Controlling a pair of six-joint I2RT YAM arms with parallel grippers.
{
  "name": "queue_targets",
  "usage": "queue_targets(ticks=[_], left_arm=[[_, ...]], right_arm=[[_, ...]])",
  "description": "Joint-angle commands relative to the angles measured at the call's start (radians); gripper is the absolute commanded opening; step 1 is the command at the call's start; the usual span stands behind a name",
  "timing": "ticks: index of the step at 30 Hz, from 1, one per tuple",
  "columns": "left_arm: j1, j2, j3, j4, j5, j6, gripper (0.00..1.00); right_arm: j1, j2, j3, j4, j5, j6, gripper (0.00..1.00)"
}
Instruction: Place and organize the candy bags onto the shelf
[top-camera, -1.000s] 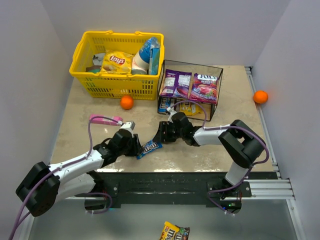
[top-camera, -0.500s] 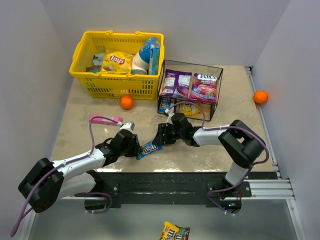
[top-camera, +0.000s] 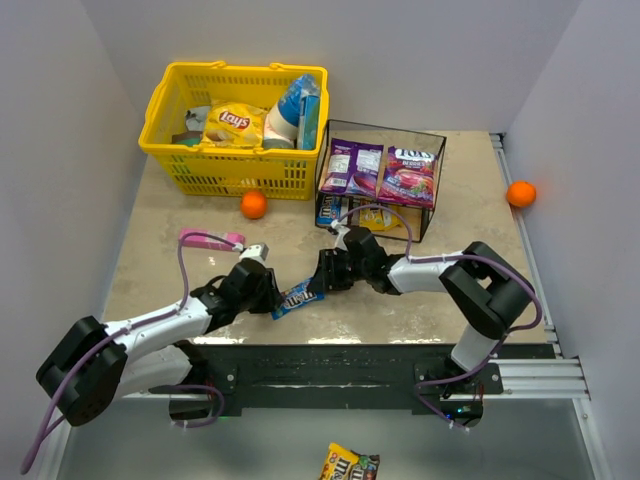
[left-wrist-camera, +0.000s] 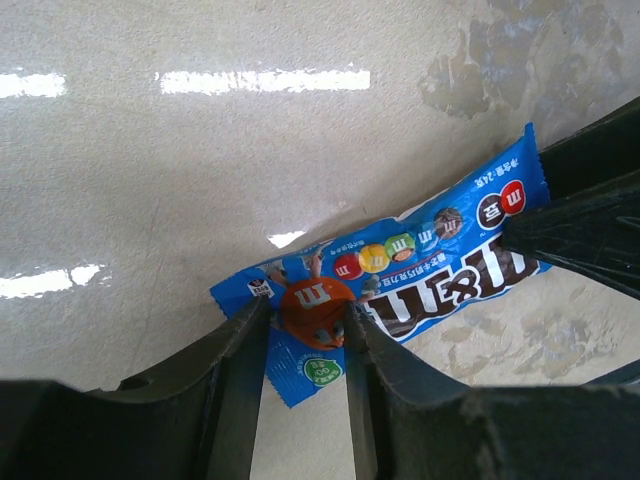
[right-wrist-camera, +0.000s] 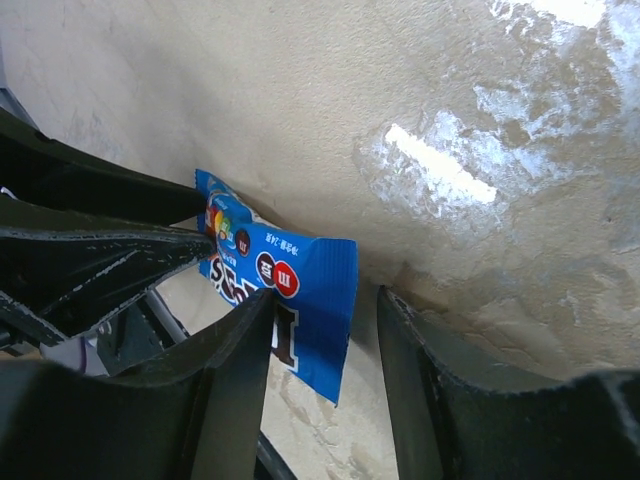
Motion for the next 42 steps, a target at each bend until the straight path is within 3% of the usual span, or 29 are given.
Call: queue_targets(ticks=[1, 5, 6, 9, 12, 17, 21, 22, 28, 34, 42], left_arm=[[0.0, -0.009, 0.008, -0.045, -0.052, -0.002, 0.4], [0.0, -0.018, 0.02, -0.051, -0.056, 0.006, 0.41], [0.0, -0.023, 0.022, -0.051, -0.057, 0.008, 0.41], [-0.002, -0.04, 0.034, -0.066, -0.068, 0.009, 0.43], [0.0, -0.082, 0.055, -0.095, -0.091, 0.015, 0.51], [0.0, -0.196, 0.118, -0.163, -0.158, 0.043, 0.76], [0.0, -0.273, 0.155, -0.213, -0.209, 0.058, 0.88], [-0.002, -0.285, 0.164, -0.218, -0.224, 0.063, 0.95], [0.0, -0.348, 0.171, -0.241, -0.258, 0.057, 1.0], [0.0, -0.342, 0.163, -0.241, -0.249, 0.049, 0.99], [0.0, -0.325, 0.166, -0.232, -0.238, 0.051, 1.0]], right_arm=[[0.003, 0.006, 0.009, 0.025, -0.058, -0.004, 0.42], [0.005, 0.02, 0.006, 0.058, -0.091, 0.007, 0.25], [0.003, 0.023, 0.004, 0.065, -0.101, 0.016, 0.16], [0.003, 0.023, -0.006, 0.084, -0.099, 0.044, 0.0], [0.003, -0.02, -0.034, 0.094, -0.049, 0.079, 0.0], [-0.004, -0.175, -0.106, 0.101, 0.079, 0.139, 0.0], [-0.035, -0.345, -0.158, 0.03, 0.27, 0.209, 0.0], [-0.046, -0.385, -0.169, 0.009, 0.318, 0.222, 0.0], [-0.093, -0.741, -0.242, -0.255, 0.69, 0.338, 0.0], [-0.127, -0.999, -0.282, -0.454, 0.933, 0.468, 0.0], [-0.129, -1.02, -0.267, -0.56, 1.117, 0.679, 0.0]])
